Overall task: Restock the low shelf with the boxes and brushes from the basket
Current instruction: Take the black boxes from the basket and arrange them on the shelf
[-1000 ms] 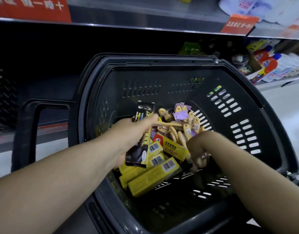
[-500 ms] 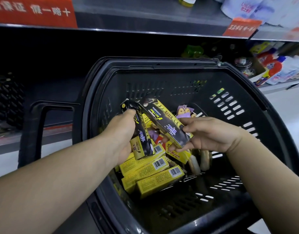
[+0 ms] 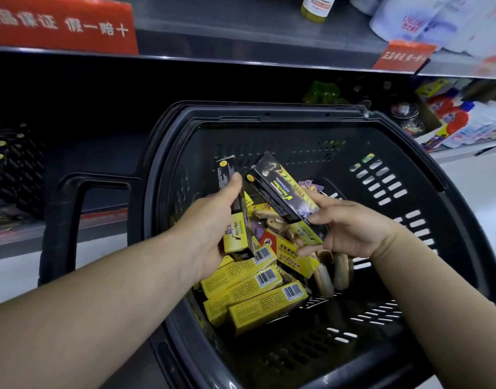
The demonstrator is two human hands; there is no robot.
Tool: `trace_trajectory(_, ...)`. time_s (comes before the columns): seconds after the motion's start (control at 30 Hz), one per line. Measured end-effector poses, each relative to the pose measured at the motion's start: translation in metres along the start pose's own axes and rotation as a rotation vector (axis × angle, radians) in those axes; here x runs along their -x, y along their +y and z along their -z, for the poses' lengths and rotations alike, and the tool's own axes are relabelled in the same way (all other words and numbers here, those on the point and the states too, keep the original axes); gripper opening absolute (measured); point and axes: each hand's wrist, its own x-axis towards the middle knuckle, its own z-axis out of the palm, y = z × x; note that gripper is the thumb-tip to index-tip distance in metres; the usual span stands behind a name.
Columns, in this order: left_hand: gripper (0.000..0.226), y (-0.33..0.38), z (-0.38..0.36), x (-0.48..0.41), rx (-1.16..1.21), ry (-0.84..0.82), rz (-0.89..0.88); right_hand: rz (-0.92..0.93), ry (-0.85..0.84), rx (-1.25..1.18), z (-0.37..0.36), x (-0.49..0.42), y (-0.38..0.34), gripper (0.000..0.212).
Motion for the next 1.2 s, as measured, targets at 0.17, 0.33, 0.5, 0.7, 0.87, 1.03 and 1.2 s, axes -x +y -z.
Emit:
trace_trajectory(0.17,0.031,0.0,-0.002,0.001,0.076,0.028,-0.028,0.005,-0.005,-0.052,0.004,0.003,0.004,0.061)
trace_trajectory(0.33,0.031,0.0,-0.007,0.003,0.091,-0.066,-0.041,0.045,-0.05,-0.055,-0.019,-0.011,0.008,0.06)
trace_trajectory(0.5,0.026,-0.002,-0.005,0.003,0.035,-0.056,-0.084,0.023,-0.065,0.235,-0.03,-0.018,0.007,0.038)
trace_trajectory(0.7,0.033,-0.002,-0.004,0.004,-0.077,-0.08,-0.02,-0.077,-0.027,0.626,-0.022,-0.015,0.007,0.057)
trace_trajectory(0.87,0.048,-0.006,-0.001,0.001,-0.227,-0.077,0.025,-0.26,-0.087,0.85,0.004,-0.024,0.011,0.052)
trace_trajectory(1.03,0.045,-0.009,0.002,-0.002,-0.326,-0.08,0.055,-0.843,-0.153,1.704,0.047,-0.052,0.067,0.044)
trace_trajectory(1.2,0.034,-0.011,0.004,-0.006,-0.368,-0.078,0.048,-0.755,-0.031,1.568,0.059,-0.075,0.11,0.031)
